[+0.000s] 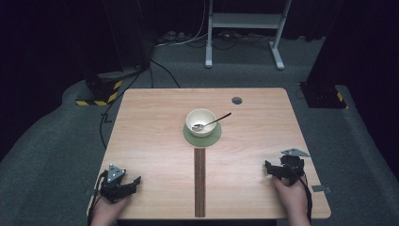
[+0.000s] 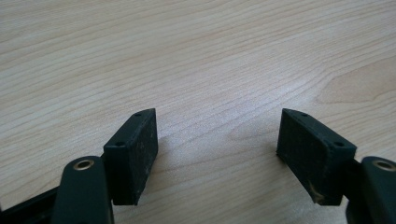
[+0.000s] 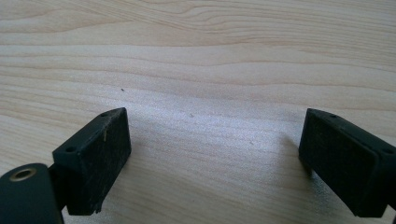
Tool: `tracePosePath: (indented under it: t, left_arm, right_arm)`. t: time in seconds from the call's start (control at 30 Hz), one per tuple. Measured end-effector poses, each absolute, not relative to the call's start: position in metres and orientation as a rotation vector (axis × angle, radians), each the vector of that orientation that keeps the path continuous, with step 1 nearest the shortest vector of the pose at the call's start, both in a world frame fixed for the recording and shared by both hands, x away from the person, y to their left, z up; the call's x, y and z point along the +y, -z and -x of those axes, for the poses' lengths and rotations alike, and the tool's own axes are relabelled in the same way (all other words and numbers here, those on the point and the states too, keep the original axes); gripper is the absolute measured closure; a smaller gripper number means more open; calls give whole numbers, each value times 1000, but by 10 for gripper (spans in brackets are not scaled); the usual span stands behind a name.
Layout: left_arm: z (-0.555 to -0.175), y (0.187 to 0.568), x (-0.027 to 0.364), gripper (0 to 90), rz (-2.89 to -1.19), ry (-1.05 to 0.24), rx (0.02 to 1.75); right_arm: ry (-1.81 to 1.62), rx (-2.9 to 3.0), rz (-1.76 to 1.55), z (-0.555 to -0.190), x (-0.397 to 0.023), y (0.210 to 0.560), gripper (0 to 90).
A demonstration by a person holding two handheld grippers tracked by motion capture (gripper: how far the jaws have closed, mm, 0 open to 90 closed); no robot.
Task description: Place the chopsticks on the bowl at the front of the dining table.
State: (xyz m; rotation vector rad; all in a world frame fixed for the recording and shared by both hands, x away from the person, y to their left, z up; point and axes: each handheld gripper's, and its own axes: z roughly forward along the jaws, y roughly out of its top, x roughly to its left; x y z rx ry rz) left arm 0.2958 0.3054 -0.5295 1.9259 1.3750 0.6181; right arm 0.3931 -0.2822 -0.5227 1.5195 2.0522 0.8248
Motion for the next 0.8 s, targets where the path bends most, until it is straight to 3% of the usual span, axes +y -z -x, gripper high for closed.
tracePosePath:
  t: [0.8]
  left_arm:
    - [-296,530,305,288,-1933,-612,1360]
  right_arm:
    - [-841,2052,-1504,-392,-283,524,98]
